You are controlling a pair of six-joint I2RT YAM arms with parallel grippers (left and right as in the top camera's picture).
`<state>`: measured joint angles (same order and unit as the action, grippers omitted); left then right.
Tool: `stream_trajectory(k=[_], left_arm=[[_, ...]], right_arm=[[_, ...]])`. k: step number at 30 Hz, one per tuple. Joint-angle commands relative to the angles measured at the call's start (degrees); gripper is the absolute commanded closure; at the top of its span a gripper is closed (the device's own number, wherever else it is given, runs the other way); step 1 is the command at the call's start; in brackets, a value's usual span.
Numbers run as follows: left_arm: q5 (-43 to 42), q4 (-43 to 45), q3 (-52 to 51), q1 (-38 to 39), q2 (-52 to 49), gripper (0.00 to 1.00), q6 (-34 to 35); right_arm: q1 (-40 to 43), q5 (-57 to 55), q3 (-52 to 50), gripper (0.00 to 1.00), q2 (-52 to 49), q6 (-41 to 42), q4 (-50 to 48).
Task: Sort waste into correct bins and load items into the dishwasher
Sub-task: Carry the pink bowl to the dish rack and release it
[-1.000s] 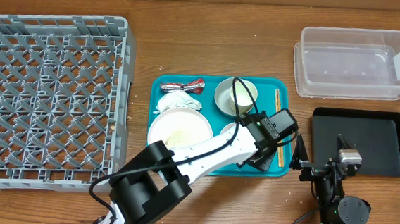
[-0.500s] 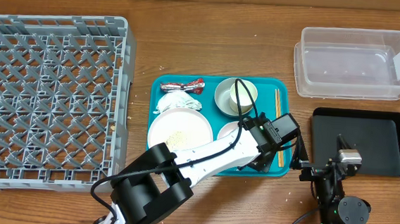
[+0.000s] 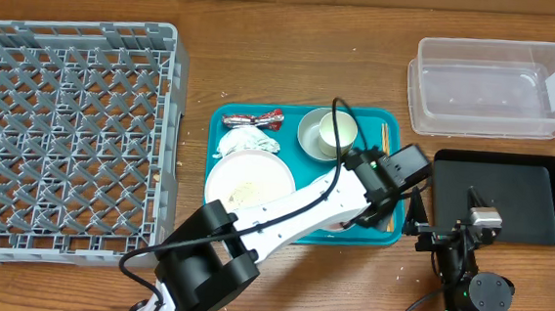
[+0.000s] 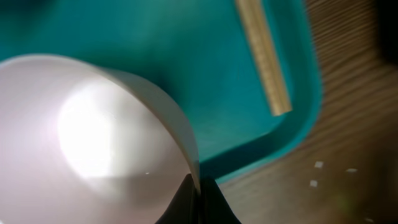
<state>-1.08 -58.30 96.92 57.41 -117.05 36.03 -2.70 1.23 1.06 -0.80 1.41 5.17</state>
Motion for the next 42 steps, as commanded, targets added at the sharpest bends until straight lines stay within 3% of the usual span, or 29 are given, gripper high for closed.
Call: stream_trajectory(k=[1,8,14,18,29,37,42], left_arm=[[0.3,-7.0,11.4,-1.1,-0.5,0.96,-1.8],[8.6,-24.8,31.5,-10.6,-0.2,0.96,-4.3],[6.8,-31.7,42.7,-28.7,-0.2,0.96,-8.9],[-8.1,-31.4,43.2,-43.5,-0.2,0.96,-13.2],[-49.9,-29.5,41.6,-81.3,-0.3,0.96,-34.6],[-76.5,-30.2,26.7,-97.4,-0.3,0.96,-58.4],[-88.2,-24.3,15.1,-103.5,-0.3,0.96,-63.9]], right_arm=[[0.2,-0.3,-0.6,0.0,0.6,-0.3,-0.3],[0.2,-0.3,-0.6,0.01,0.6,-0.4,-0.3],[0.2,-0.3,-0.6,0.0,0.6,-0.3,-0.3],[0.2,-0.3,-0.6,0.01,0.6,-0.4,-0.3],[0.2,-0.3,-0.6,0.0,0.6,-0.4,-0.3],[0.2,-0.3,-0.6,0.0,0.6,-0.4,-0.3],[0.2,-0.3,-0.6,0.0,0.6,-0.4,-0.3]])
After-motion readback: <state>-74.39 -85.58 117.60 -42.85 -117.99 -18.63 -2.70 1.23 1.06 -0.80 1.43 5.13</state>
